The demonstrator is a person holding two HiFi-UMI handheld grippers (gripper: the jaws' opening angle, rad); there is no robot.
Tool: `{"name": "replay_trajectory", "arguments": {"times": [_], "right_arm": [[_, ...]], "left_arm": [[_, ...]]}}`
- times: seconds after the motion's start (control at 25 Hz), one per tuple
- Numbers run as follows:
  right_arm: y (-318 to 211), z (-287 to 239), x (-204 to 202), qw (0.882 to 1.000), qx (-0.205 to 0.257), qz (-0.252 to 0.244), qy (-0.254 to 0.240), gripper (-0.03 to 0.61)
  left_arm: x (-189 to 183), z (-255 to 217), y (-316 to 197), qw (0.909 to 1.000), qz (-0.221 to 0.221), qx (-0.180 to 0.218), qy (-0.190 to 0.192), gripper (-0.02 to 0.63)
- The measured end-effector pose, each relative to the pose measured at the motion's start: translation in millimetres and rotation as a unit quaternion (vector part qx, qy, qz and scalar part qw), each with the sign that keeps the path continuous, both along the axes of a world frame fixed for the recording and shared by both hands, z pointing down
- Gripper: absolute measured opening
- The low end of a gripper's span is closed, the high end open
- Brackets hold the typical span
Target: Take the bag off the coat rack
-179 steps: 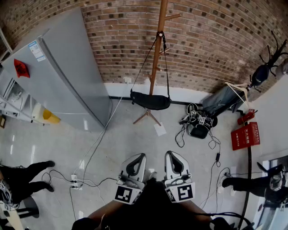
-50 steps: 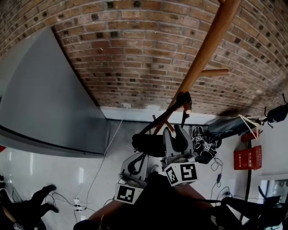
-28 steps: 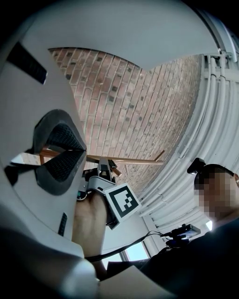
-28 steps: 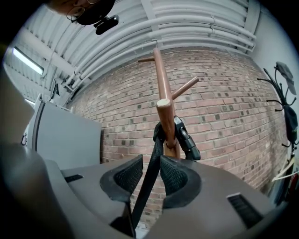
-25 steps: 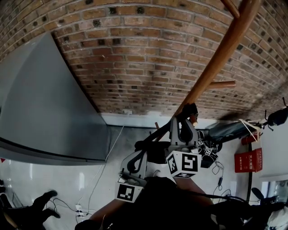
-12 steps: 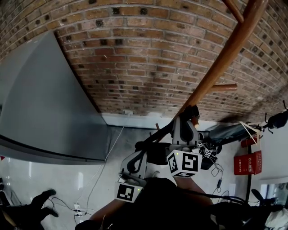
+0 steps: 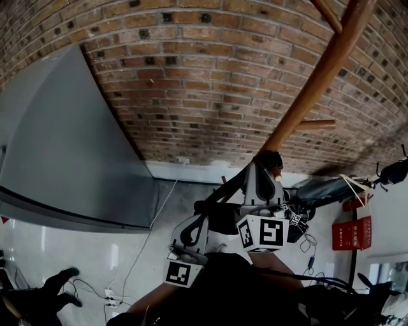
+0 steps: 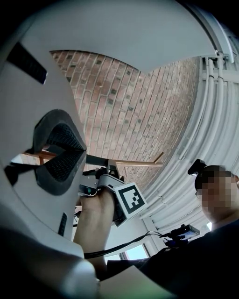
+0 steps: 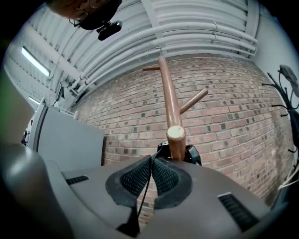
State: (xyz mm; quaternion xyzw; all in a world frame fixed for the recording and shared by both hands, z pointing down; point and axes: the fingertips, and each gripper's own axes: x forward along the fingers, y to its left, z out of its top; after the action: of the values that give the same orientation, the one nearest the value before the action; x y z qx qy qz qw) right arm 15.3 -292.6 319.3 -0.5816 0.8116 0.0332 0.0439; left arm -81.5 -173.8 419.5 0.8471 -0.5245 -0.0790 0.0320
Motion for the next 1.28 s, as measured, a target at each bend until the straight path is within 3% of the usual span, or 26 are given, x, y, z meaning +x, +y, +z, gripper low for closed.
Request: {"name": "replay_trajectory", "arguments": {"times": [0.64,0.92,1.28], "right_arm": [[12,0,1,1.000,-0.018,-0.002,-0.022,0.023],[21,-3,3,0.995,-0.048,0.003,-0.087,0.023],[26,-26,21,0.996,-0.014,0.028,-0.084,0.023]], "left_arm": [[1,-2,5,1.0000,-0.002,0.002,0.004,0.017],[4,-5,7,0.9999,-0.001,0.009,0.007,0.017],[8,-4,12,0.9999,0.003,0.009,0.013,0.017]]}}
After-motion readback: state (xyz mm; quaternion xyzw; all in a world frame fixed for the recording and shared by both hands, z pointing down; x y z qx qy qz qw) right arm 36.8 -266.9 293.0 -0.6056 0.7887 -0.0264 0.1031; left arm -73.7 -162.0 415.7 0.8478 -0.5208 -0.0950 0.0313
